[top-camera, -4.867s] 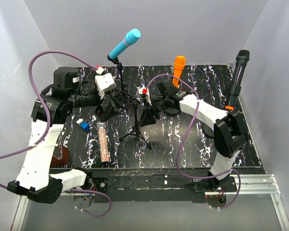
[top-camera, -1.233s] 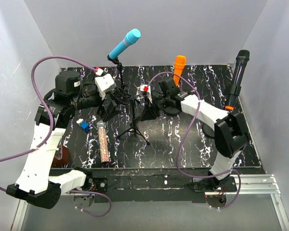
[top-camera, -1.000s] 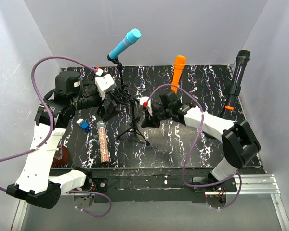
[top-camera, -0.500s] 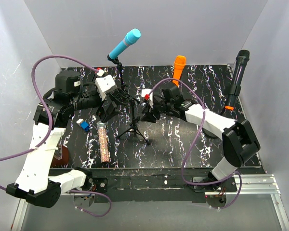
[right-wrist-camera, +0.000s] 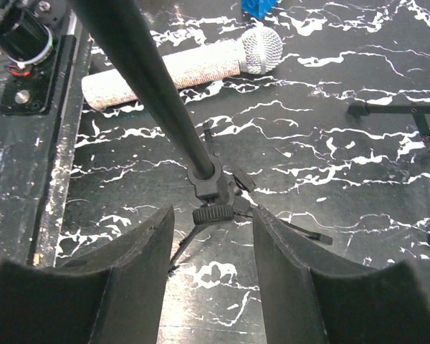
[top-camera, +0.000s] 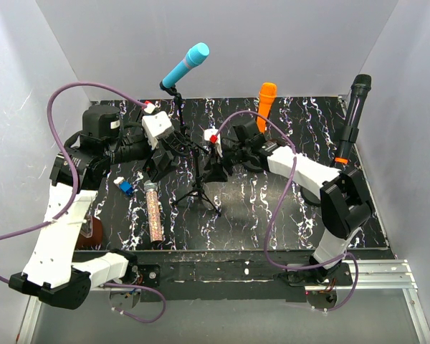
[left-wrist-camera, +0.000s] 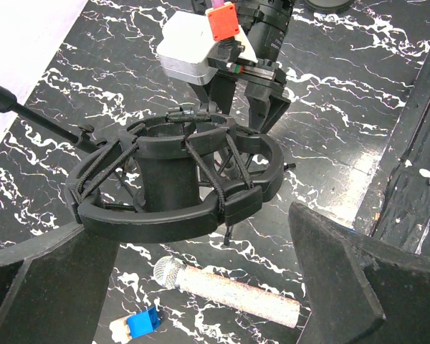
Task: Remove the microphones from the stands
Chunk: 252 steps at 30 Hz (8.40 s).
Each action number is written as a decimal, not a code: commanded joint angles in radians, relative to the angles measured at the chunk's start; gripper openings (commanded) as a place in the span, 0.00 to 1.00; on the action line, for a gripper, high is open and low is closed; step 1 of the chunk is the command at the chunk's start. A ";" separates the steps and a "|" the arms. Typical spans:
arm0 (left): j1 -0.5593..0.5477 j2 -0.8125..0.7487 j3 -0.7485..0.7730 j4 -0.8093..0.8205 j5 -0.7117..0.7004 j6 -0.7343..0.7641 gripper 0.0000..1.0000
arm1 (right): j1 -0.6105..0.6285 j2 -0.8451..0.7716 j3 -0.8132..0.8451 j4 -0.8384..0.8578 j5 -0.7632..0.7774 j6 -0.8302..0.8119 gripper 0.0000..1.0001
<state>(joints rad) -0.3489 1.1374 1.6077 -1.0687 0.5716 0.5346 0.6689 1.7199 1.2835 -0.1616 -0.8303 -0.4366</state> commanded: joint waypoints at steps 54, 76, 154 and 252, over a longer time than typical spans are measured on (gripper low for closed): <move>-0.007 -0.079 -0.091 0.144 0.171 -0.024 0.98 | 0.144 -0.442 -0.308 -0.096 0.337 -0.388 0.59; -0.007 -0.111 -0.167 0.191 0.153 0.010 0.98 | 0.034 -0.079 0.111 -0.190 0.004 0.150 0.61; 0.185 -0.055 -0.255 0.210 0.088 -0.445 0.98 | 0.038 -0.286 0.106 -0.273 0.178 0.110 0.58; -0.599 0.539 -0.064 0.995 -0.778 -0.369 0.98 | -0.338 -0.620 0.261 -0.303 0.816 0.538 0.65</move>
<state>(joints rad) -0.9119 1.6482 1.5623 -0.2974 0.0624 0.1703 0.3454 1.1332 1.5642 -0.5194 -0.0578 0.0750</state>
